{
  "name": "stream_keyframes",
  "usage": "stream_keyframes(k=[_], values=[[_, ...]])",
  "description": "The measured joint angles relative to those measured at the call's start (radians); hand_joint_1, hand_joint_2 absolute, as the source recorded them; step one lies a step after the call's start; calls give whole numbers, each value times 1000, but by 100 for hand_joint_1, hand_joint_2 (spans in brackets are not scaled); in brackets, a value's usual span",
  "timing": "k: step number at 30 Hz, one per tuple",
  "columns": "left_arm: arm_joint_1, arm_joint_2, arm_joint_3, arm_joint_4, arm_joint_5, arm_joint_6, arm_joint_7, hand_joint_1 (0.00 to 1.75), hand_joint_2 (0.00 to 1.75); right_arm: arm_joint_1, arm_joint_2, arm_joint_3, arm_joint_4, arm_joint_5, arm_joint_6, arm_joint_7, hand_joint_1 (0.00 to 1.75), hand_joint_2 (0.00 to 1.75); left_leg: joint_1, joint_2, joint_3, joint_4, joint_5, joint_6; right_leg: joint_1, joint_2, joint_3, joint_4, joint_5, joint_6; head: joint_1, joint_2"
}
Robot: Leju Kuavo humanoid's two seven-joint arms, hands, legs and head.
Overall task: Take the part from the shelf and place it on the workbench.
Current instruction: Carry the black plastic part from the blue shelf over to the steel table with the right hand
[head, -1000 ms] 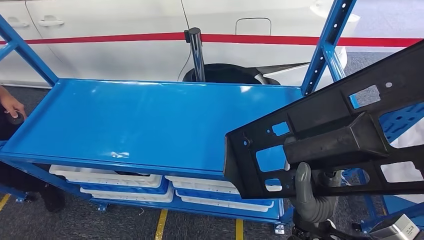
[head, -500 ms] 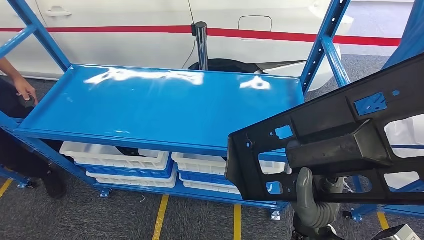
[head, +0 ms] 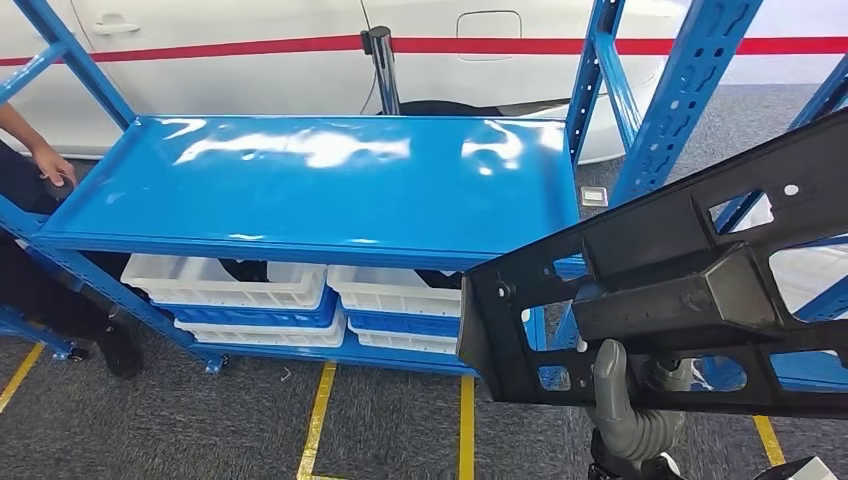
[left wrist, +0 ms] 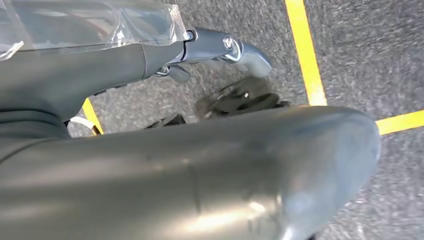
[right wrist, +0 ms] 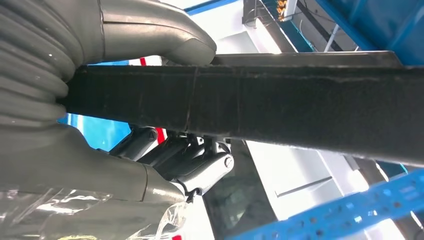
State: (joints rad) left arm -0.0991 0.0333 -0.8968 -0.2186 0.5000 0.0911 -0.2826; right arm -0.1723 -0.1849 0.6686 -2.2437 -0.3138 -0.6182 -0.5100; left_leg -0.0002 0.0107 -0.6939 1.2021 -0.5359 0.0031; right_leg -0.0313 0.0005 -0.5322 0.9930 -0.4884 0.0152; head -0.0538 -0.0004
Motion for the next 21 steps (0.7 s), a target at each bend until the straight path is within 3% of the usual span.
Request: stream_keyframes(k=[1,2,3,5,7,9,11,13,15,16,17,18,20,21], values=[[0,0,0,0,-5,4,0,0,0,3,0,0,-1,5,-6,1,175,175,0,0,-9,56,-15,0,3,0,-14,0,10,-1,0,0],[-1,-2,0,0,-9,9,0,0,0,8,-1,-1,-4,10,-14,3,175,175,-1,0,-6,86,-5,5,8,1,-28,0,20,-2,0,0],[0,-3,0,0,-12,14,0,0,0,13,-2,-2,-7,15,-22,6,175,175,-4,0,13,82,23,14,13,1,-40,0,29,-4,0,0],[-1,-4,0,0,-10,20,2,0,0,20,-4,-4,-16,29,-35,15,175,175,-19,0,105,-34,70,50,23,1,-61,0,48,-7,1,0],[-4,-4,0,0,-4,22,3,0,0,23,-6,-9,-24,59,-47,29,175,175,-40,2,213,-198,56,86,25,-1,-70,-1,64,-7,1,0],[-7,-7,0,0,3,23,4,0,0,24,-8,-12,-28,94,-58,45,175,175,-52,2,253,-274,38,99,20,-8,-71,-5,76,1,1,0],[-6,-9,0,0,8,23,3,0,0,22,-8,-12,-29,121,-63,63,175,175,-50,-4,255,-303,62,105,18,-13,-74,-5,80,13,-1,0],[-5,-10,0,0,12,19,3,0,0,17,-8,-12,-29,142,-64,79,175,175,-41,-14,254,-329,94,106,20,-7,-99,51,34,22,-1,0],[-3,-11,0,0,17,15,2,0,0,12,-8,-11,-27,152,-65,91,175,175,-35,-23,238,-331,112,97,16,-2,-144,175,-45,29,-1,0],[-1,-11,0,0,19,13,2,0,0,11,-8,-10,-26,154,-65,95,175,175,-33,-27,230,-329,117,91,14,-1,-159,228,-70,34,-1,0],[1,-12,0,0,20,11,2,0,0,9,-8,-9,-24,154,-65,97,175,175,-31,-32,221,-325,122,87,11,-1,-158,250,-77,39,-1,0],[2,-12,0,0,21,10,2,0,0,8,-8,-9,-24,154,-65,98,175,175,-27,-38,213,-319,125,83,9,-1,-137,232,-66,44,-1,0],[2,-13,0,0,21,10,2,0,0,5,-8,-8,-23,154,-64,99,175,175,-19,-51,195,-295,124,72,0,14,-47,97,-20,56,-1,0],[1,-13,0,0,21,10,2,0,0,3,-8,-8,-23,154,-64,99,175,175,-18,-58,184,-280,120,66,-2,27,-10,35,-4,57,0,0]])
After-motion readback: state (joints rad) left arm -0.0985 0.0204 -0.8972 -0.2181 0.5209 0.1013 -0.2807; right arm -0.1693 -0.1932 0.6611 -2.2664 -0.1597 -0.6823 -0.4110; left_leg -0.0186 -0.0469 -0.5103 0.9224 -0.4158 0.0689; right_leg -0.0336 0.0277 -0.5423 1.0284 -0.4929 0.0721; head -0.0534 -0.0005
